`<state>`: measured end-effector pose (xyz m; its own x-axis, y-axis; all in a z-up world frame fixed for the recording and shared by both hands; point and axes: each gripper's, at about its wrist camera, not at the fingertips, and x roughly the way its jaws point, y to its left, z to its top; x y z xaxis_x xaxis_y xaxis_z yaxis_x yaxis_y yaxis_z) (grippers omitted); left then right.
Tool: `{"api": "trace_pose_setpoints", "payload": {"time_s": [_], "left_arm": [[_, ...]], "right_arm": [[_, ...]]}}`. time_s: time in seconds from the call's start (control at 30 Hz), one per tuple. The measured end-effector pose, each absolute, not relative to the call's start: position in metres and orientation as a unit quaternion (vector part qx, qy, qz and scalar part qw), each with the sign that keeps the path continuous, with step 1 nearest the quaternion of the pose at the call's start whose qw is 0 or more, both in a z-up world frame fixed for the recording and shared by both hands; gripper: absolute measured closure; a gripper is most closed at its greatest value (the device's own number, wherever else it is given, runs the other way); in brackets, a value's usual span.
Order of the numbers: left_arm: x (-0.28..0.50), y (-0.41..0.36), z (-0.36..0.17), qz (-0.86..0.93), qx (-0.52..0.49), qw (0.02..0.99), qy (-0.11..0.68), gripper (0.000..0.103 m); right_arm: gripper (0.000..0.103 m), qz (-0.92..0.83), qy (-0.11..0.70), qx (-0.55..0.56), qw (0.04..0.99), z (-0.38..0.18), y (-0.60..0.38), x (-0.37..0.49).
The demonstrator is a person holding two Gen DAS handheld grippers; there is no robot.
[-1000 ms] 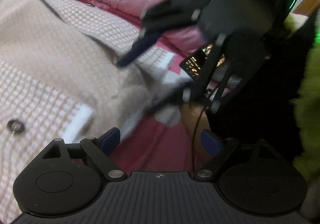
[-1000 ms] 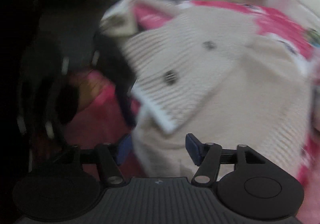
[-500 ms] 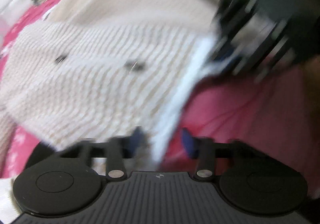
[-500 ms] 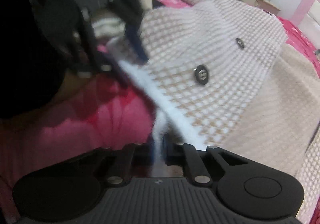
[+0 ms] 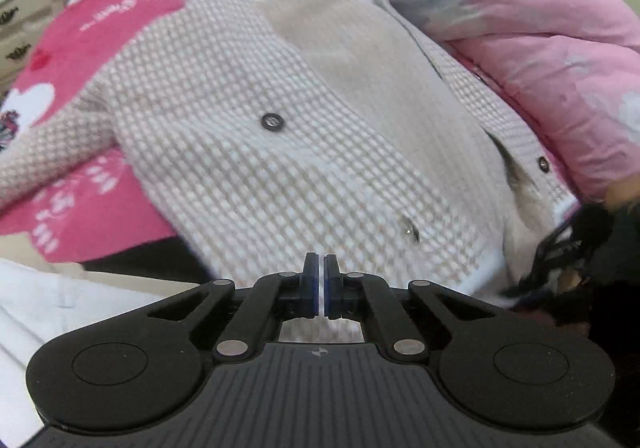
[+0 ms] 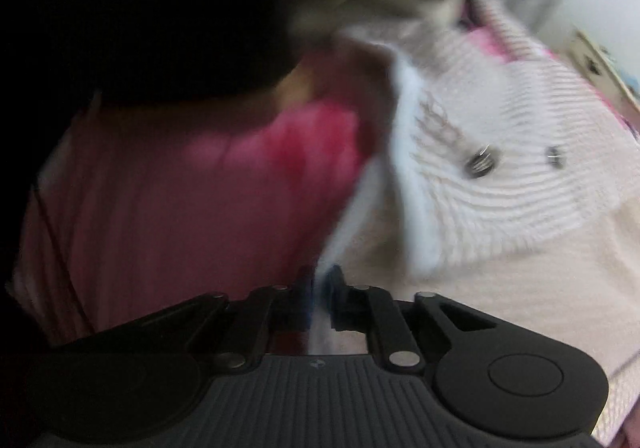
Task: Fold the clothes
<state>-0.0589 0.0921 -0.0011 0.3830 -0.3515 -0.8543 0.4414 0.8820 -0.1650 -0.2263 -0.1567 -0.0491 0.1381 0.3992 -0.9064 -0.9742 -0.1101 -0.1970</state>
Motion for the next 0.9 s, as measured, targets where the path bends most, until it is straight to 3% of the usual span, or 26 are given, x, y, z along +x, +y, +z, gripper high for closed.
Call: {"api": "trace_pose_setpoints", "payload": {"time_s": [0.07,0.23,0.4,0.6,0.73,0.9], "left_arm": [[-0.062,0.089,-0.002,-0.241,0.061,0.827,0.505,0.102],[-0.079,0.086,-0.026,-0.244,0.099,0.79,0.554,0.1],[-0.094,0.094,-0.034,-0.214,0.053,0.789,0.574,0.074],[-0.076,0.087,-0.026,-0.171,0.043,0.804,0.568,0.069],[-0.034,0.093,-0.019,-0.1,0.002,0.835,0.542,0.047],[0.01,0.116,-0.031,-0.004,-0.07,0.846,0.528,0.046]], "right_arm": [[0.079,0.58,0.302,-0.47,0.593,-0.05,-0.159,-0.229],[0.05,0.589,0.394,-0.351,0.612,-0.016,-0.168,-0.194],[0.039,0.529,0.483,-0.097,0.691,0.01,-0.194,-0.106],[0.038,0.422,0.534,0.019,0.733,0.012,-0.194,-0.008],[0.037,0.379,0.539,0.013,0.752,0.015,-0.176,0.049],[0.035,0.333,0.534,0.021,0.777,0.014,-0.146,0.127]]}}
